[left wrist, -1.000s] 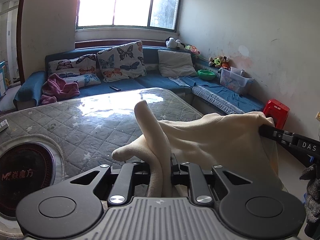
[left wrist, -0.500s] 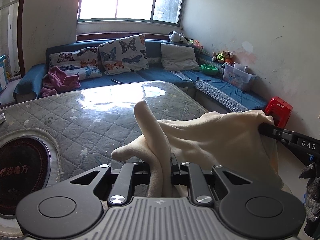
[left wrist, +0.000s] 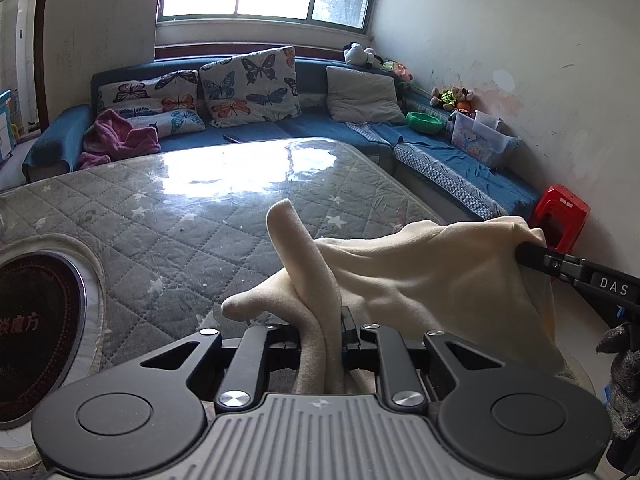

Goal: Fold clothes

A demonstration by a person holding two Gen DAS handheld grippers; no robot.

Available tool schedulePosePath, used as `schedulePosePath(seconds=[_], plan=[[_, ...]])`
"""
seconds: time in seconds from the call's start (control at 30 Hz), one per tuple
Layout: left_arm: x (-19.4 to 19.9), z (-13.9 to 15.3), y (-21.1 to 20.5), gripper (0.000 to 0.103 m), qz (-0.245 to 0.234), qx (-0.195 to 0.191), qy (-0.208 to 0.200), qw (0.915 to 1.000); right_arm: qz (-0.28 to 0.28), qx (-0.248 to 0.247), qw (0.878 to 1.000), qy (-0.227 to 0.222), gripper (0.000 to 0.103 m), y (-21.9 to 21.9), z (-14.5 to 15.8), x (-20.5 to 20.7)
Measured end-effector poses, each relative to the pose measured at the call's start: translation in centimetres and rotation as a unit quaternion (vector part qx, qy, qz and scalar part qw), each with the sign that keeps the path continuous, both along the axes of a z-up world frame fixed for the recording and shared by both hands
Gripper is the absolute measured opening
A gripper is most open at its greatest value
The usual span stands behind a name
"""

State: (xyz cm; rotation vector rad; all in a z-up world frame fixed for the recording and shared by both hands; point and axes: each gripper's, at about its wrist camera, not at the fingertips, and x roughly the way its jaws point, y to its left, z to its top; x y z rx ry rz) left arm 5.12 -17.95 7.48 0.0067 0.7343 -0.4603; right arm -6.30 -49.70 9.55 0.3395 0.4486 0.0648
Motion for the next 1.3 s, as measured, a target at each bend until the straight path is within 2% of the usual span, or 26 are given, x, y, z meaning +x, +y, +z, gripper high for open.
schedulePosePath(seconds=[0.6, 0.9, 1.13, 1.3], plan=[[2.5, -3.2, 0.1, 0.018, 0.013, 0.004, 0.049, 0.9987, 0.006, -0.003, 0.999, 0.044, 0.010, -0.1, -2.7, 3.4], [3.0, -4.0, 0.2, 0.025, 0.021, 0.014, 0.057, 0.9980, 0.001, -0.006, 0.998, 0.067, 0.010, -0.8, -3.9, 4.6], [3.1, -4.6, 0.2, 0.026, 0.023, 0.019, 0.064, 0.9975, 0.000, -0.005, 0.997, 0.080, 0.011, -1.2, -4.6, 5.2], [3.1, -4.7, 0.3, 0.031, 0.022, 0.021, 0.066, 0.9973, -0.006, -0.009, 0.996, 0.094, 0.017, -1.5, -5.3, 5.6]])
